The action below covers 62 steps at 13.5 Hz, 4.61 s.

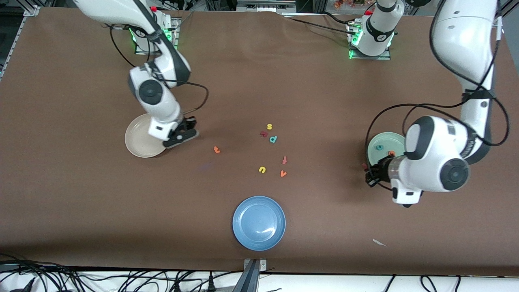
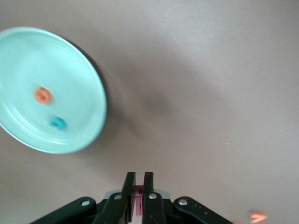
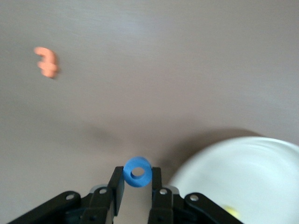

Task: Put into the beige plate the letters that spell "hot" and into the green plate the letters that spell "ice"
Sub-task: 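Release the o on the cream plate and the i on the green plate, then raise the left gripper away while the right gripper reaches the orange f, then grasp the orange f with the right gripper and drop it on the cream plate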

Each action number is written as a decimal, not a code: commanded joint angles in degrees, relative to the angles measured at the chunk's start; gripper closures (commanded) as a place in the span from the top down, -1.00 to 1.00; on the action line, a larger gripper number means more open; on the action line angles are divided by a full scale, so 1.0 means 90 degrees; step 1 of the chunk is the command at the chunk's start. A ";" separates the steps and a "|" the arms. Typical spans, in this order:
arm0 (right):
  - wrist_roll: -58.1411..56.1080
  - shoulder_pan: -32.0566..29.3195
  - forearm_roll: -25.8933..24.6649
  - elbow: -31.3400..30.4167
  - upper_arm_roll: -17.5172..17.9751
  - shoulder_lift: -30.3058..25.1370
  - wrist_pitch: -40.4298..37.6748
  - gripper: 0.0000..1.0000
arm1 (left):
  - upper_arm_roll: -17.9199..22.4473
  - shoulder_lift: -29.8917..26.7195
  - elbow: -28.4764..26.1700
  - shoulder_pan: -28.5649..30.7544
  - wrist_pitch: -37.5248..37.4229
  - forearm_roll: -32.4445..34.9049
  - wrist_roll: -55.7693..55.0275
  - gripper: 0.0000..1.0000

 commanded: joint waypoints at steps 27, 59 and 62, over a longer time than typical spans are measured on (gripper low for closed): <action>0.1860 0.1245 -0.0328 0.1845 0.0113 0.2092 0.0960 0.75 | -0.0135 -0.1819 -0.0180 0.1491 -0.1316 0.0396 0.3950 0.99; 0.0076 0.0681 -0.0739 0.1290 -0.0228 0.0953 -0.0219 -0.84 | 0.1007 -0.2269 0.0066 0.0378 -0.1102 0.0425 0.5751 0.99; -0.0813 -0.0032 -0.0729 0.0646 -0.0228 0.0123 -0.0591 -0.83 | 0.1017 -0.2268 0.0017 0.0475 -0.1102 0.0405 0.5780 0.99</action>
